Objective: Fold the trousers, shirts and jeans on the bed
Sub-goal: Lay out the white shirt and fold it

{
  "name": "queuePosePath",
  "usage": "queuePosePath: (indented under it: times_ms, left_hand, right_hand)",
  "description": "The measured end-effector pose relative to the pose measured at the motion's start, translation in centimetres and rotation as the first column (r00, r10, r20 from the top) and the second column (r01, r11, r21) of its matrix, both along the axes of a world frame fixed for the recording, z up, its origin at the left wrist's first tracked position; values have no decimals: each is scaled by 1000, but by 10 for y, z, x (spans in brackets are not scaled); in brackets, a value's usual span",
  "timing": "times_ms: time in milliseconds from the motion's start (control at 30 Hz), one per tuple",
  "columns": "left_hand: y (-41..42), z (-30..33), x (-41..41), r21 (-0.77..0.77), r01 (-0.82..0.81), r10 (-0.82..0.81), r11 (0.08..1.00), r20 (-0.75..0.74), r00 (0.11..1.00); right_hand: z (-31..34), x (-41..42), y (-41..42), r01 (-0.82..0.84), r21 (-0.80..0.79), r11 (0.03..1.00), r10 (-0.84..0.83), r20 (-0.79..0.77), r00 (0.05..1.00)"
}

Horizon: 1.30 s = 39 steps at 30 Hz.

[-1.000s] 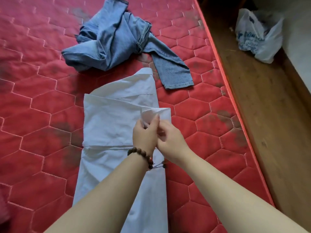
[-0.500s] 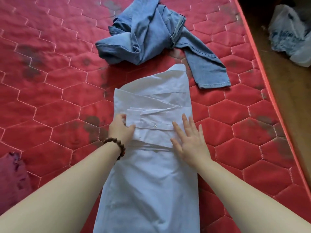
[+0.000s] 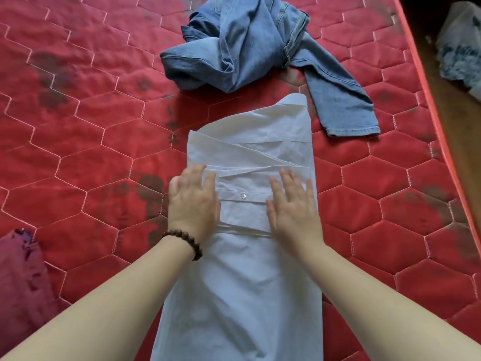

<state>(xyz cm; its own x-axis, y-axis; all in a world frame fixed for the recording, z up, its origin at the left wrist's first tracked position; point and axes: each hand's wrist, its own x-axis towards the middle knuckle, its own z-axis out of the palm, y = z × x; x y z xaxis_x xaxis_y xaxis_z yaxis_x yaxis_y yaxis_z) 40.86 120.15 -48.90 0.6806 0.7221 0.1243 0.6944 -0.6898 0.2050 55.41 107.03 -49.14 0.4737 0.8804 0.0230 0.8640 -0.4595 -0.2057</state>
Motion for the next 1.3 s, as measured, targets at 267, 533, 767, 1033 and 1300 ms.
queuePosePath:
  times_ms: [267,533,767,1033,1300]
  left_hand:
    - [-1,-36,3,-130,154,-177,979,-183,967]
    - [-1,-36,0,-153,150,-179,977,-196,964]
    - [0,-36,1,-151,156,-184,976,-194,963]
    - [2,-35,2,-136,141,-174,981,-277,945]
    - [3,-35,3,-193,164,-209,967,-239,948]
  right_hand:
    - [-32,-19,39,-123,-87,989,111,-130,985]
    - [-31,25,-12,87,-259,962,-94,-16,995]
    - [-16,13,6,121,-72,990,-121,13,993]
    - [-29,32,-3,104,-297,949,-112,-10,994]
    - [3,13,91,-450,91,889,459,-170,872]
